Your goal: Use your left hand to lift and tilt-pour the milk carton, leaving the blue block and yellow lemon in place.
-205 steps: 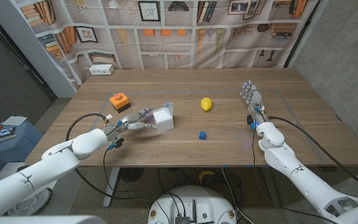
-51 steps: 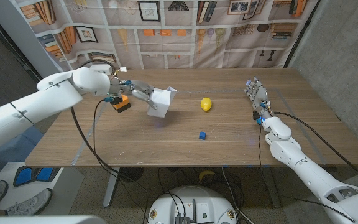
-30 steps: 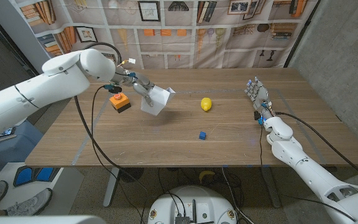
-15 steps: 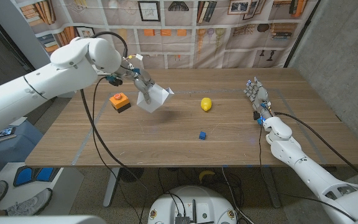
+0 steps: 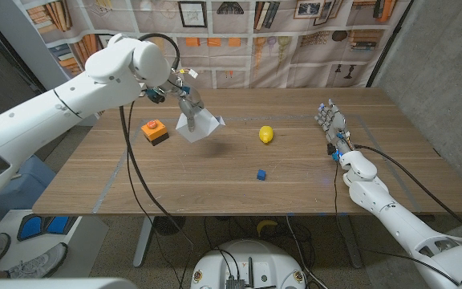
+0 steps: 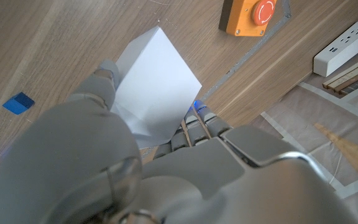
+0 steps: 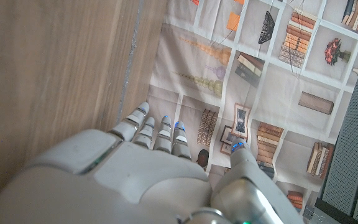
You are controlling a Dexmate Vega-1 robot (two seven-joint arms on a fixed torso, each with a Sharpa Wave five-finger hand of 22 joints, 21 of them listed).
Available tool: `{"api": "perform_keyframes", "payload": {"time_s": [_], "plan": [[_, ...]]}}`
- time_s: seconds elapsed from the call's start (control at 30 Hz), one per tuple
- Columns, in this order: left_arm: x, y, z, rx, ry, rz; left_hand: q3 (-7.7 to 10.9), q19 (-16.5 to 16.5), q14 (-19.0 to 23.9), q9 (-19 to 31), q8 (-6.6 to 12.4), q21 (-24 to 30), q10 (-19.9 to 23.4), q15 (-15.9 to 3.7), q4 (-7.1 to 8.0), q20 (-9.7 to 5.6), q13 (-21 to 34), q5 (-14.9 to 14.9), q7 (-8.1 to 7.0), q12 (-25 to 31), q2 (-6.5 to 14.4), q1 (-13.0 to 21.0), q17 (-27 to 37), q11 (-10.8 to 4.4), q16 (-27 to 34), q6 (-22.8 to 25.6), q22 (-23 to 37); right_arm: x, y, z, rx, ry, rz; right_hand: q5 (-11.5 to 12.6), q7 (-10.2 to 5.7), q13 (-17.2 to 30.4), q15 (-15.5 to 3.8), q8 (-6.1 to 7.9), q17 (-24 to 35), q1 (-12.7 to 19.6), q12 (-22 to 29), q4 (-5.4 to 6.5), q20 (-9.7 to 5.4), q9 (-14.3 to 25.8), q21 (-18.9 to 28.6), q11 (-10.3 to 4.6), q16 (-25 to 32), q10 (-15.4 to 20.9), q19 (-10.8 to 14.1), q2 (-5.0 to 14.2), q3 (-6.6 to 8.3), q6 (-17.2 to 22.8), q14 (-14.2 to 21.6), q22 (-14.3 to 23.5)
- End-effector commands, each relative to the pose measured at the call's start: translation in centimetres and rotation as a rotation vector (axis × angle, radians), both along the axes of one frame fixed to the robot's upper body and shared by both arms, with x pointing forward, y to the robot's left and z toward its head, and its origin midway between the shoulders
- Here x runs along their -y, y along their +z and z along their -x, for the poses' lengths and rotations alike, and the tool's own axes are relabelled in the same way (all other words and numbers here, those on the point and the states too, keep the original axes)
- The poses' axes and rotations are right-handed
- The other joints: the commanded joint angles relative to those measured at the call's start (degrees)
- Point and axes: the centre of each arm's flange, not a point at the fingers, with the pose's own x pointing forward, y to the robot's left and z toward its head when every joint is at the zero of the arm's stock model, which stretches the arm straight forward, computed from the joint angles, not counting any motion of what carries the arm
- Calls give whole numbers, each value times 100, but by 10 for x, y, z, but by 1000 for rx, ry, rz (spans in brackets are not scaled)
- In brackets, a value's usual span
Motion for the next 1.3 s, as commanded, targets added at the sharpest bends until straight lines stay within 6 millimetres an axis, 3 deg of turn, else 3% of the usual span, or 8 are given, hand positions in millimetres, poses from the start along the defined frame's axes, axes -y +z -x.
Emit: {"api": "perform_keyframes", "payload": {"time_s": [0.03, 0.4, 1.3], "plan": [[20, 10, -4, 9, 17, -111, -19, 66, 38, 12, 48, 12, 71, -162, 4, -51, 23, 19, 15, 41, 74, 30, 32, -4, 10, -19, 16, 2, -1, -1, 1, 1, -9, 3, -19, 0, 34, 8, -6, -11, 15, -22, 27, 11, 31, 26, 38, -12, 10, 146, 44, 34, 1, 18], [40, 8, -3, 79, 71, -277, -56, 112, 69, 16, 89, 19, 97, -175, 13, -45, 54, 25, 23, 45, 126, 8, 39, -11, 21, -6, 19, 3, -2, -3, 0, 2, -16, 2, -16, 1, 33, 7, -9, -11, 17, -23, 32, 11, 30, 22, 40, -11, 12, 147, 47, 32, -3, 18], [74, -4, -6, 119, 136, -480, -96, 173, 117, 22, 149, 21, 106, -209, 1, -26, 110, 52, 32, 32, 248, 31, 48, -38, 37, -35, 23, 8, -6, -6, 0, 3, -42, -1, -26, 2, 65, 7, -15, -11, 19, -25, 58, 12, 32, 29, 51, -11, 33, 152, 60, 30, 0, 19]]}}
